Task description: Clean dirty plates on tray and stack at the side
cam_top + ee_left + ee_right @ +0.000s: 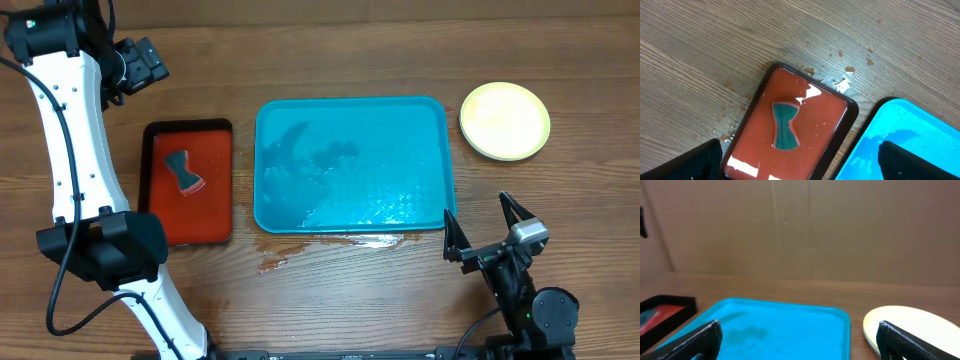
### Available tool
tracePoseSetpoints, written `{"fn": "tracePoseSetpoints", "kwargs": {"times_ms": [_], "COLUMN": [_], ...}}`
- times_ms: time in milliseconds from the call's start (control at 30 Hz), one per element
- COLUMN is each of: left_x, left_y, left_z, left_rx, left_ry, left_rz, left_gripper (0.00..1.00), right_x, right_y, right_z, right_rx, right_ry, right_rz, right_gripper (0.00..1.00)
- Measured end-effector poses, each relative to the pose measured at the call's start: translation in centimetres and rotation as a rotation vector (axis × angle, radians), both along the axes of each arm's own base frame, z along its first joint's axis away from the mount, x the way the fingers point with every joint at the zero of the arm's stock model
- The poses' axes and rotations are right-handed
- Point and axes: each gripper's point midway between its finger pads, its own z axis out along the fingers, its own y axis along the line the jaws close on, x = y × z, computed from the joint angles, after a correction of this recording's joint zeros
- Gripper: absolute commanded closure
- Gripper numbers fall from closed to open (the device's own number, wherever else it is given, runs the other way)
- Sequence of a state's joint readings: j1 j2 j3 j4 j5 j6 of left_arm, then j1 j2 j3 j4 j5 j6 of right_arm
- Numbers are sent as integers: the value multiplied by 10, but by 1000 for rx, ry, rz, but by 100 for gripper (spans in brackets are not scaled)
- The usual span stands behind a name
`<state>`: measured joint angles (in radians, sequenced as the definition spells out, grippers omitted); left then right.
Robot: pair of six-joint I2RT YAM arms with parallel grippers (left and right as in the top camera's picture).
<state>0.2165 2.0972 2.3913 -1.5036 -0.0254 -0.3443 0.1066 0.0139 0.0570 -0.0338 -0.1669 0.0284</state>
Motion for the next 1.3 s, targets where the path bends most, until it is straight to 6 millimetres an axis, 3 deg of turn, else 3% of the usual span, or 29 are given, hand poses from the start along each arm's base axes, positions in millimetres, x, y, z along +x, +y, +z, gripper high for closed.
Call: {"fn": "tracePoseSetpoints", "kwargs": {"times_ms": [133,300,500,1300], "left_x": [0,0,0,0], "left_y": [0,0,0,0], "left_z": [0,0,0,0], "left_rx": [0,0,0,0], "left_ry": [0,0,0,0], "left_rz": [0,0,0,0], "left_gripper": [0,0,0,0], "right_x": [5,7,9,9], "right_y": [-7,-17,-31,-35], "right_z": [-11,-10,-32,-32], "right_rx": [2,5,-5,-5], "right_ry": [8,4,91,93], "right_rz": [-45,-100,-163,-185], "right_gripper": [0,0,0,0]}}
